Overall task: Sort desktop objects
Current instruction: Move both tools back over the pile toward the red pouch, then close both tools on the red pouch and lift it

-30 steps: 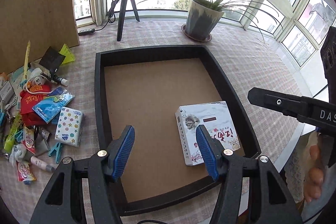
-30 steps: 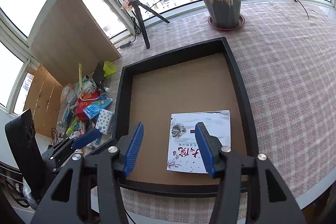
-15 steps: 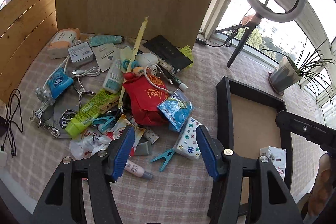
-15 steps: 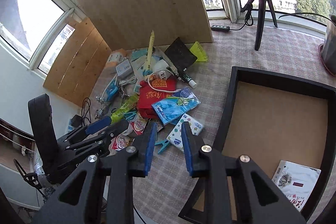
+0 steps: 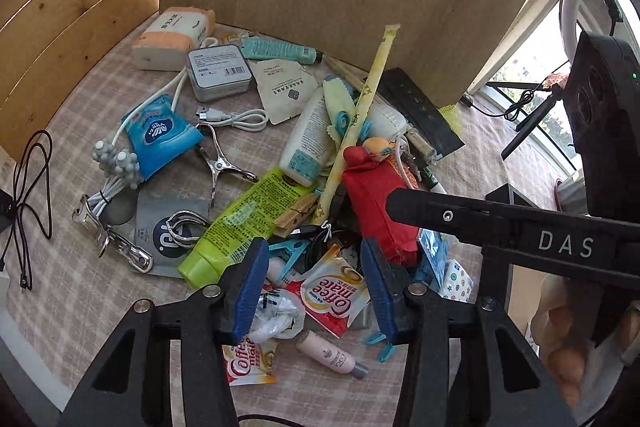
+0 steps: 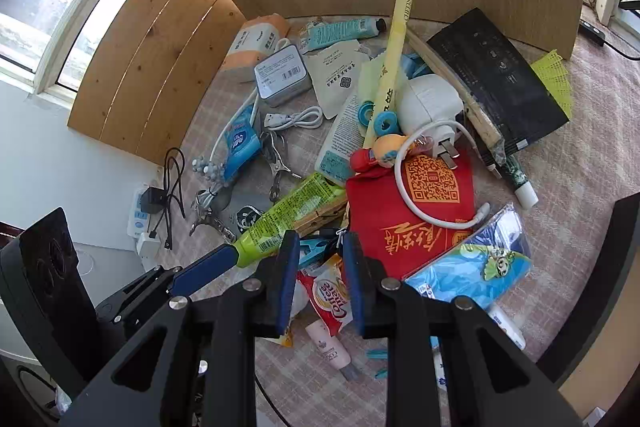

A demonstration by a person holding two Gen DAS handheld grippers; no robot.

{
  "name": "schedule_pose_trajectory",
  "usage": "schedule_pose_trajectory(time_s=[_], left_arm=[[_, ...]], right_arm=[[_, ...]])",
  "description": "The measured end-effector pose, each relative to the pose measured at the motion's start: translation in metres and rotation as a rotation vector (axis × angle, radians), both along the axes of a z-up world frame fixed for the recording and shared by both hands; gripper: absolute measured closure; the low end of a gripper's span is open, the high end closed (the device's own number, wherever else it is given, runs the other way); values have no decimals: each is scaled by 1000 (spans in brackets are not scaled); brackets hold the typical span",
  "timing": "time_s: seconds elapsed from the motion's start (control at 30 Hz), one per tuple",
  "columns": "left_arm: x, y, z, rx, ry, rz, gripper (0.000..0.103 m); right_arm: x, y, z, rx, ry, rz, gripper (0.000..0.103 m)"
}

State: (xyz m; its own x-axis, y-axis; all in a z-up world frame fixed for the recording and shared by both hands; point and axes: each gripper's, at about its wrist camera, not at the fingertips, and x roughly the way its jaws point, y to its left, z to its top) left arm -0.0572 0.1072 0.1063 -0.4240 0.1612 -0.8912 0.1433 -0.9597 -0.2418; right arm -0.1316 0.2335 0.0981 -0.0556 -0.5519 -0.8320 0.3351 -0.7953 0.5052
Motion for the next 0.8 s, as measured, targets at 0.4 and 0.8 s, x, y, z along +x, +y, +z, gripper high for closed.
schedule_pose_trajectory(time_s=[0.4, 0.8], left_arm=[[-25, 42, -18, -9, -41, -111, 58], [-46, 53, -36, 13, -92, -142, 56]], right_arm=[[-30, 32, -25, -38, -51, -108, 87], [-48, 75, -50, 25, -80, -169, 65]])
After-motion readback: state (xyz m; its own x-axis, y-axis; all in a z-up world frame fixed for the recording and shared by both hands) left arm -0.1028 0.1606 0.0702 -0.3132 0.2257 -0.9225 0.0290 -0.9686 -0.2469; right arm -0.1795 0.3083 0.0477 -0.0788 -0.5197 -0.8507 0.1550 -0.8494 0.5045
